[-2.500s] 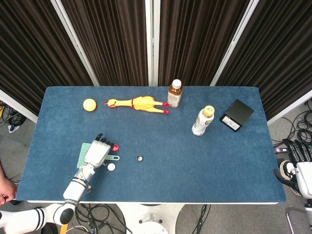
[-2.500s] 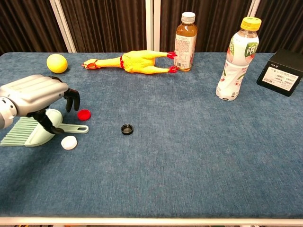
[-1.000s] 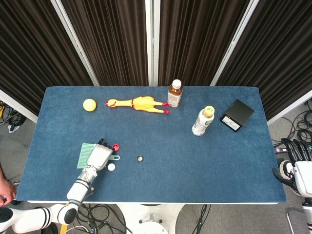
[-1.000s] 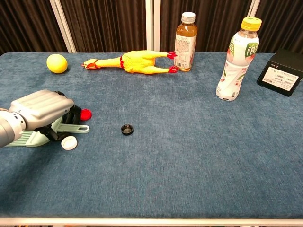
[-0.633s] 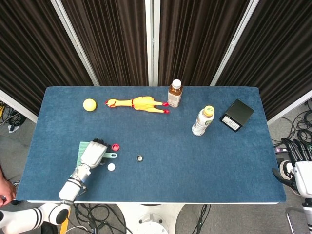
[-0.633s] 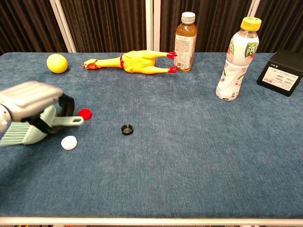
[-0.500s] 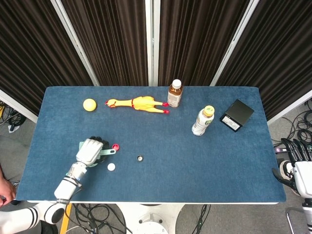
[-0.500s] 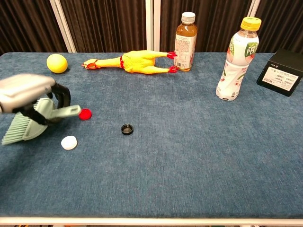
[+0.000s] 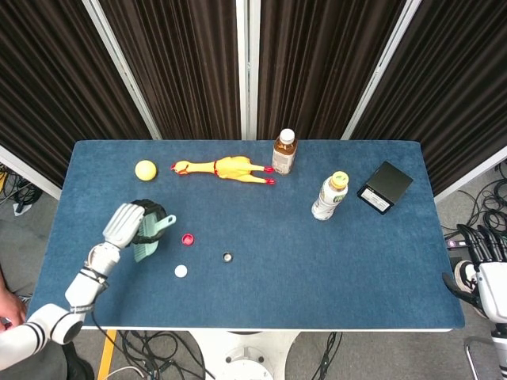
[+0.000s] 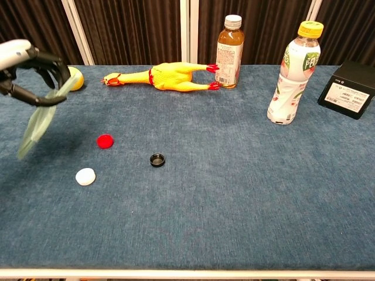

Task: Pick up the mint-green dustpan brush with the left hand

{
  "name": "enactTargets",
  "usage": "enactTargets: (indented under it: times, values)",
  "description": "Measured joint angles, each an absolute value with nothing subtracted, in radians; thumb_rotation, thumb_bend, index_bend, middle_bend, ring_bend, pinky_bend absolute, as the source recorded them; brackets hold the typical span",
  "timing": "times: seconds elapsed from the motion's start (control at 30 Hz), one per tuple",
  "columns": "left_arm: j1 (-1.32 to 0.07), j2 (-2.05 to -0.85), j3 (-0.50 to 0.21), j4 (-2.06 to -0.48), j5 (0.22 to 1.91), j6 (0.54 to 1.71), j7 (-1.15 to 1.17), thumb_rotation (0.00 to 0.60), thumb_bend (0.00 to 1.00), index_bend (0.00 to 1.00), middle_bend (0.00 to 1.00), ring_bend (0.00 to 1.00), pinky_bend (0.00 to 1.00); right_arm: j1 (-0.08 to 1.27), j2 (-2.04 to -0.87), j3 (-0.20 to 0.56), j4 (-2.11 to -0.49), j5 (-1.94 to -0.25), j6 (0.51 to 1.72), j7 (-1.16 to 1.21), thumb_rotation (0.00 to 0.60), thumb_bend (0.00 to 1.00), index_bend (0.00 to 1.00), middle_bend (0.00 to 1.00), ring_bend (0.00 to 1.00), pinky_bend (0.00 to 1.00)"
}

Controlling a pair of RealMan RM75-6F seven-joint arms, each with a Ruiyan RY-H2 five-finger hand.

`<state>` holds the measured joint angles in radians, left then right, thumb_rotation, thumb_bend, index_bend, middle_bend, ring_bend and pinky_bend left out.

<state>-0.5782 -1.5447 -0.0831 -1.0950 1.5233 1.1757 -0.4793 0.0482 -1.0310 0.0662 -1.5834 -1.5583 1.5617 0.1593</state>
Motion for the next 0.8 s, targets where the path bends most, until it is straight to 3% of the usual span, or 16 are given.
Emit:
enactTargets:
  times: [0.47,0.8]
  values:
    - [-0.676,-1.778,-0.052,-0.625,1.615,1.186,-0.902,0.600,0.41,0.53,0.54,0.38,0.39,0.038,-1.010,0.069,-1.621,-1.551,1.572,0.126,0.600,0.17,0.00,0.12,0.00,0.00]
    - [-0.756,-1.841,0.020,-0.541,1.681,1.159,-1.077,0.600,0.41,0.53,0.54,0.38,0.39,0.018,-1.004,0.066,-1.639,-1.545,1.591,0.109,0.600,0.17,0.00,0.12,0.00,0.00]
